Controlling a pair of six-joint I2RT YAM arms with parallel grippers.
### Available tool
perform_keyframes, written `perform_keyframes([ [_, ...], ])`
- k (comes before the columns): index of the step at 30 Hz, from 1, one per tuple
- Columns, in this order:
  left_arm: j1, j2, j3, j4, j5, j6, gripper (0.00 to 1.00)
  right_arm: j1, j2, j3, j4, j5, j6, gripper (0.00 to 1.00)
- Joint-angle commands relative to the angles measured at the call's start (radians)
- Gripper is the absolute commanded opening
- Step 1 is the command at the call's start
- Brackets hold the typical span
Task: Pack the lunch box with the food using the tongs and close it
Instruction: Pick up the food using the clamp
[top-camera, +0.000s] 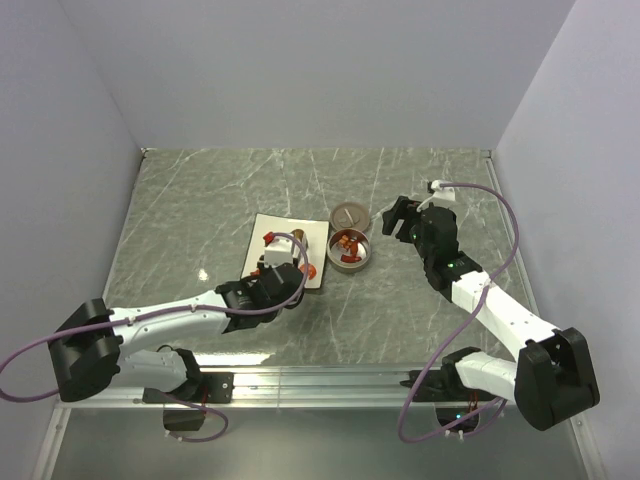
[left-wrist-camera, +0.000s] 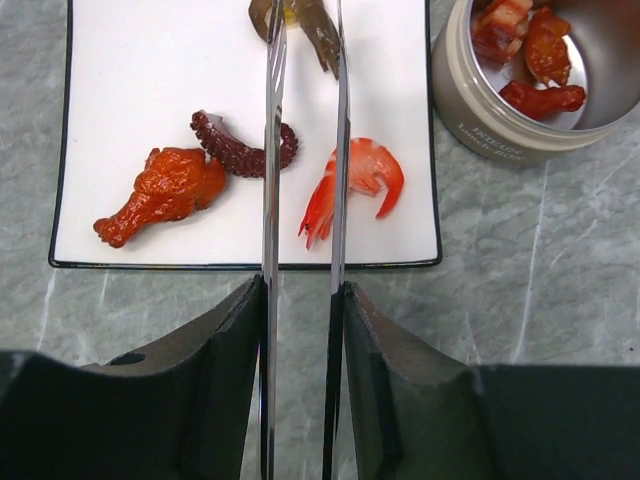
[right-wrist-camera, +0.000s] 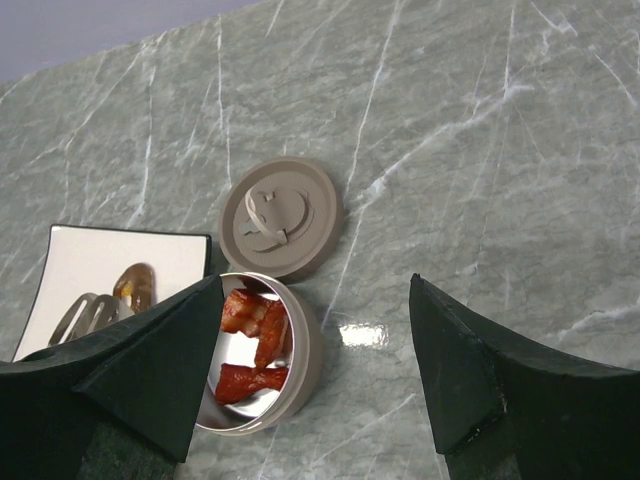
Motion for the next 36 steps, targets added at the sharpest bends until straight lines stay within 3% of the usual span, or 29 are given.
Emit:
perform_keyframes([
  [1,0.021,0.013,0.041,0.063,0.028,0.025,0.42,-0.009,0.002,0.021,0.031,0.003,-0.005,0.82],
  [9,0.052,0.024,0.026,0.122,0.057,0.053,0.42,-0.011,0.009,0.022,0.032,0.0,-0.007,0.82],
  [36,0.124,0.121,0.041,0.099,0.12,0.062,0.41,-0.013,0.028,0.032,0.032,-0.004,-0.01,0.82],
])
